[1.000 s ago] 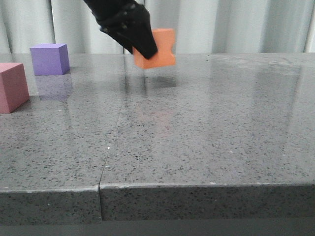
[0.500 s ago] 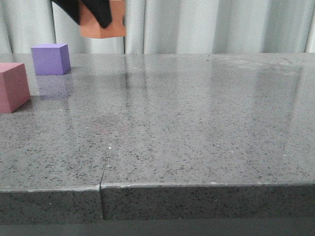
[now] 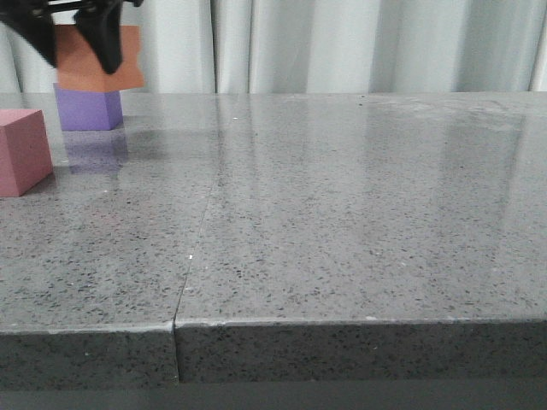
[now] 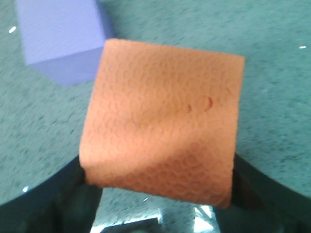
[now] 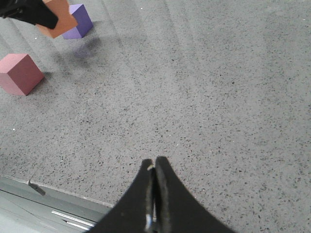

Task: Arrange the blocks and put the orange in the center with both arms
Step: 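Lift the orange cube with the left gripper and carry it beside the purple cube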

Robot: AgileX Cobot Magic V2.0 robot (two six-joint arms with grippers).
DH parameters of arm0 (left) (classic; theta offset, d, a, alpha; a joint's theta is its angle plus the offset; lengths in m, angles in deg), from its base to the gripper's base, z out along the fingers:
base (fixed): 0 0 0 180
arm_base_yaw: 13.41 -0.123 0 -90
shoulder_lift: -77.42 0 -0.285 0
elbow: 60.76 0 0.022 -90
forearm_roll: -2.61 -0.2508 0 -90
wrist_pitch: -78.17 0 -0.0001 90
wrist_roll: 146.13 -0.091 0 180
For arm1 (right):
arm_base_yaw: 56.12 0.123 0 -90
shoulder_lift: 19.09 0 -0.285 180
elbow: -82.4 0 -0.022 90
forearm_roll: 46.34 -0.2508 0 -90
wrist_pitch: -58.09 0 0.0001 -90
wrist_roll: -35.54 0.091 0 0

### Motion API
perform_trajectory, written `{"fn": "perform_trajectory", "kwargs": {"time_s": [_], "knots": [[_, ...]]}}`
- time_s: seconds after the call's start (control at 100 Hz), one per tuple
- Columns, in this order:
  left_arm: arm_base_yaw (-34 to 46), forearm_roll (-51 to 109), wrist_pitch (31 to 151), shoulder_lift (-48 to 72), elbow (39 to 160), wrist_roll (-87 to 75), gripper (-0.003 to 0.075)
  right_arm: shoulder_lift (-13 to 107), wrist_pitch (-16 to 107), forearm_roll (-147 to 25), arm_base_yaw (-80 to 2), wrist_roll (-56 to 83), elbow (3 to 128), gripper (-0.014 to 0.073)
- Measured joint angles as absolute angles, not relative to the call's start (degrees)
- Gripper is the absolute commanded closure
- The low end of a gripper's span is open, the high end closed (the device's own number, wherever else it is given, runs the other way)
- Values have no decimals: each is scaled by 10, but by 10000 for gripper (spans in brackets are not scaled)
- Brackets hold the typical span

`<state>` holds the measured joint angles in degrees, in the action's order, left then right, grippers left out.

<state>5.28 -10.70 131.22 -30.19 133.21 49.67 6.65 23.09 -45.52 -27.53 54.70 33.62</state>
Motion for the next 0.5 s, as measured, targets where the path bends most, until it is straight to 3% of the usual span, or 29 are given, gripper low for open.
{"fn": "perform_trajectory", "kwargs": {"time_s": [0.5], "knots": [[-18, -120, 1251, -292, 1248, 561, 410, 66, 231, -455, -275, 547, 336, 662]]}}
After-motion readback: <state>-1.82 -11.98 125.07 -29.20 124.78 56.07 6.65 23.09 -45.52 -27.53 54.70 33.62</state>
